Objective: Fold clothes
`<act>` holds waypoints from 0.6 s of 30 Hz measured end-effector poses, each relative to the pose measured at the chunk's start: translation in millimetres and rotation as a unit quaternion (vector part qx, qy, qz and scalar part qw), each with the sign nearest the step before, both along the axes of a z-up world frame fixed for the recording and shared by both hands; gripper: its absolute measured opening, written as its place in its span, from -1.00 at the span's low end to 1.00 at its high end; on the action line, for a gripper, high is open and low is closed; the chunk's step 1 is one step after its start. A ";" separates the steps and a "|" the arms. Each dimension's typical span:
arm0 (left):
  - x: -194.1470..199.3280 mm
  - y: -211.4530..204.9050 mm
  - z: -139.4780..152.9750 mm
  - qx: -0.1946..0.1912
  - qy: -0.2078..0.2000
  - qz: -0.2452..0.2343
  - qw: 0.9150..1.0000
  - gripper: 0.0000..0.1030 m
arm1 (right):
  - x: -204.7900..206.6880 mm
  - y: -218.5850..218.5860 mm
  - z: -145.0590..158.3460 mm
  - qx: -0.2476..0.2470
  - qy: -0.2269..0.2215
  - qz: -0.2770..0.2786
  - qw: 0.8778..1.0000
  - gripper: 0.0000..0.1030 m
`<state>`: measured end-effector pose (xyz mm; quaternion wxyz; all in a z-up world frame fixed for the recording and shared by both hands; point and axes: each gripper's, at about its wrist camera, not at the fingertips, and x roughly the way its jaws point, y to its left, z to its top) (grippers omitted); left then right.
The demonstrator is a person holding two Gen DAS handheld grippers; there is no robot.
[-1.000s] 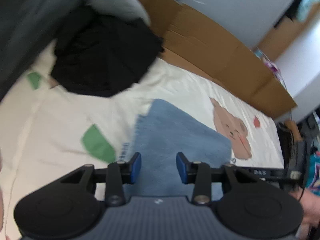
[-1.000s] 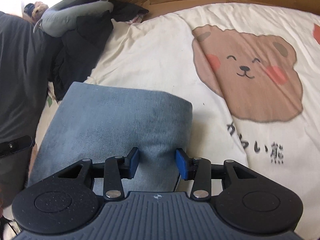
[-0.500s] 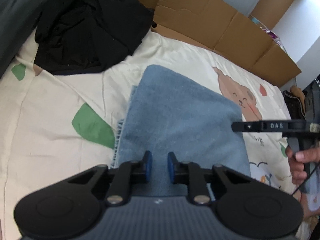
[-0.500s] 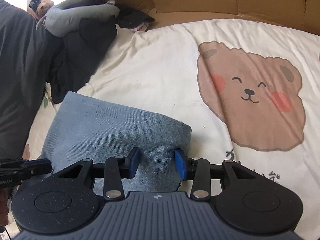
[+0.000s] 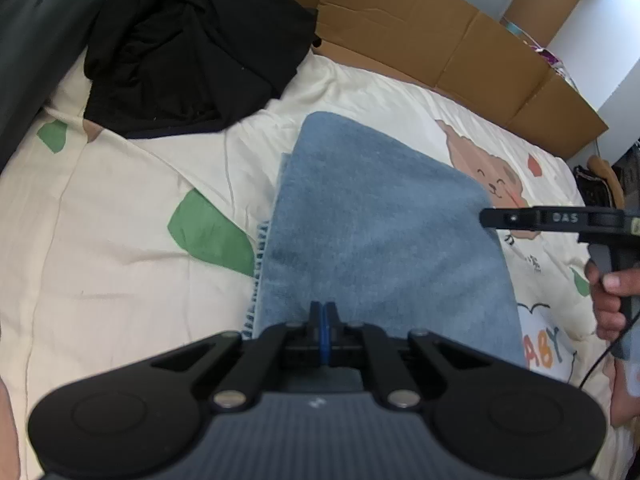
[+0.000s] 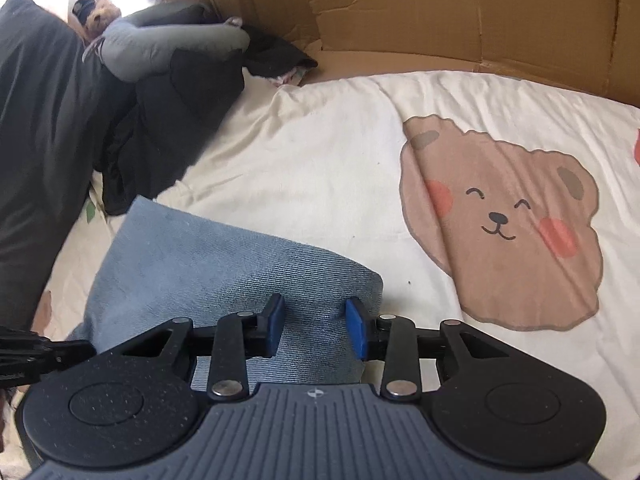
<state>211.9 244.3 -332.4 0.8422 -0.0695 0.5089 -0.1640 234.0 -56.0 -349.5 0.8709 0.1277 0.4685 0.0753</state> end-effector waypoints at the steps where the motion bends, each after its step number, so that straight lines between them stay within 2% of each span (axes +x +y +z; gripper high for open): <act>1: -0.5 0.5 -0.6 -0.002 0.000 0.002 1.000 -0.95 | 2.6 0.9 -2.6 -0.001 0.003 0.002 1.000 -0.29; 6: -3.7 3.7 -3.6 -0.008 -0.001 0.008 1.000 -0.95 | 19.5 3.0 -14.5 0.006 0.030 0.005 1.000 -0.27; 8: -3.7 3.9 -2.7 -0.008 0.002 0.010 1.000 -0.95 | 26.1 4.1 -15.1 0.002 0.044 0.009 0.999 -0.19; 11: -4.8 1.8 6.4 -0.004 0.003 0.017 1.000 -0.94 | 31.2 -1.7 -11.4 0.013 0.062 0.012 0.998 -0.19; 12: -6.8 2.1 9.8 -0.005 -0.002 0.017 1.000 -0.86 | 29.9 -4.5 -8.3 0.018 0.062 0.012 0.998 -0.19; 14: -12.5 4.5 16.8 -0.010 -0.020 0.018 1.000 -0.33 | 19.9 -10.2 1.8 0.030 0.043 0.013 0.999 -0.20; 17: -19.3 8.8 25.4 -0.019 -0.043 0.020 0.999 0.08 | -1.5 -18.2 13.4 0.054 0.021 0.012 0.998 -0.12; 18: -20.2 10.1 25.7 -0.014 -0.045 0.024 0.999 0.15 | -8.3 -20.9 14.1 0.061 0.022 0.009 0.998 -0.12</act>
